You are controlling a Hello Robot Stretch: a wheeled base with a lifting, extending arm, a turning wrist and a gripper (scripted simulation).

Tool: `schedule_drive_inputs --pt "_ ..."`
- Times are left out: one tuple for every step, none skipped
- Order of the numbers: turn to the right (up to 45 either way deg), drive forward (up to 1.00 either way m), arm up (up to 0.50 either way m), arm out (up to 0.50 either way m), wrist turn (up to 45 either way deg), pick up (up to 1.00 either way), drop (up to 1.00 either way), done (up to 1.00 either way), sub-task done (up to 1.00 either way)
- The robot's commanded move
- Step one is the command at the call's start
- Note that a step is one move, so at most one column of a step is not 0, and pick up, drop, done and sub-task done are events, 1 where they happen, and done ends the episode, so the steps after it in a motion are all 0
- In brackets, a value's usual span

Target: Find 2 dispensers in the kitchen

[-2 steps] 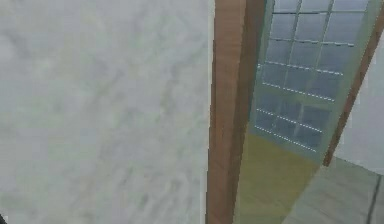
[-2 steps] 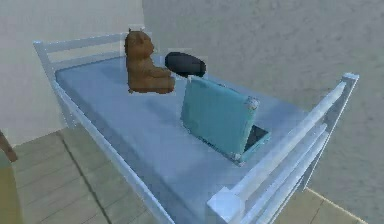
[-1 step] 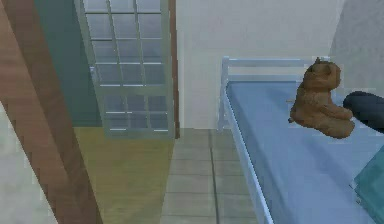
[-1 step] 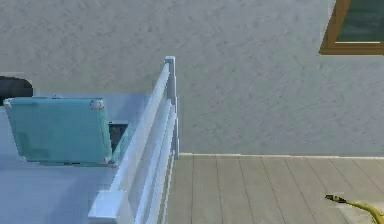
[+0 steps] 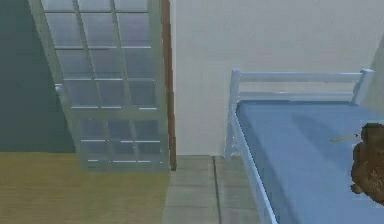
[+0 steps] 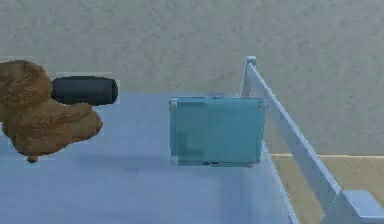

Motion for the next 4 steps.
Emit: schedule_drive_inputs --pt "-45.0 0.00 0.00 0.00 0.0 0.00 0.00 0.00 0.00" --pt "-36.0 0.00 0.00 0.00 0.0 0.00 0.00 0.00 0.00" --pt "0.0 1.00 0.00 0.00 0.0 0.00 0.00 0.00 0.00" --pt "0.0 0.30 0.00 0.00 0.0 0.00 0.00 0.00 0.00"
